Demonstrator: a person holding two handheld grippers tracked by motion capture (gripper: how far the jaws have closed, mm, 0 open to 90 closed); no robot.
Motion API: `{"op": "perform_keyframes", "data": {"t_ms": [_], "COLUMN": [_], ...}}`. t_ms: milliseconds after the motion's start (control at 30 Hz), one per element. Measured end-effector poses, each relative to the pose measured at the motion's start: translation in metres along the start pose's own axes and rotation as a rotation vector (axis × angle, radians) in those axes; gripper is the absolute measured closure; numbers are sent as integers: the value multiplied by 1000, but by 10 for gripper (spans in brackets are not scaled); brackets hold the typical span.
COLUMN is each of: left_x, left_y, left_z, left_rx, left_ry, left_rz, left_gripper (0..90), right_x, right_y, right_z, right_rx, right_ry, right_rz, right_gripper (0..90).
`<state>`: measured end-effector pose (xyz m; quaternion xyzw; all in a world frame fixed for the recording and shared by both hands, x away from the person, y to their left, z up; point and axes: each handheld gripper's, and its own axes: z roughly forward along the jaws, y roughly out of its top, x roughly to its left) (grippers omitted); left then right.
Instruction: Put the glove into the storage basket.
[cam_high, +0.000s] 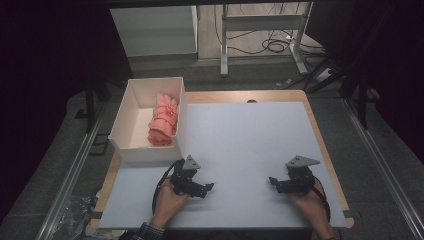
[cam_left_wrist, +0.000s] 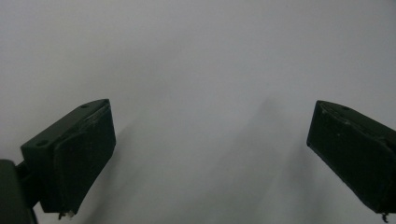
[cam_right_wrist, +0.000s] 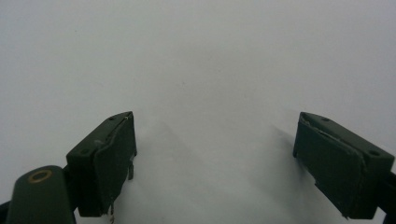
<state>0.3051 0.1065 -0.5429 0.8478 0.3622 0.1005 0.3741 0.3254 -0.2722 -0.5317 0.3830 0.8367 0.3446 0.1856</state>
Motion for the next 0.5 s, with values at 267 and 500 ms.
{"op": "perform_keyframes", "data": {"t_ms": [267,500], "left_x": [-2,-5], "left_y": [-2,-1], "left_z": [4,7], "left_rx": [13,37], "left_ry": [20,45], "left_rz": [7,46], "left_gripper": [13,0], "right_x": [0,0], "right_y": [0,0], "right_z": [0,0], "right_rx": [-1,0], "right_ry": [0,-2], "right_rz": [-2,-3], "right_gripper": [136,135]}}
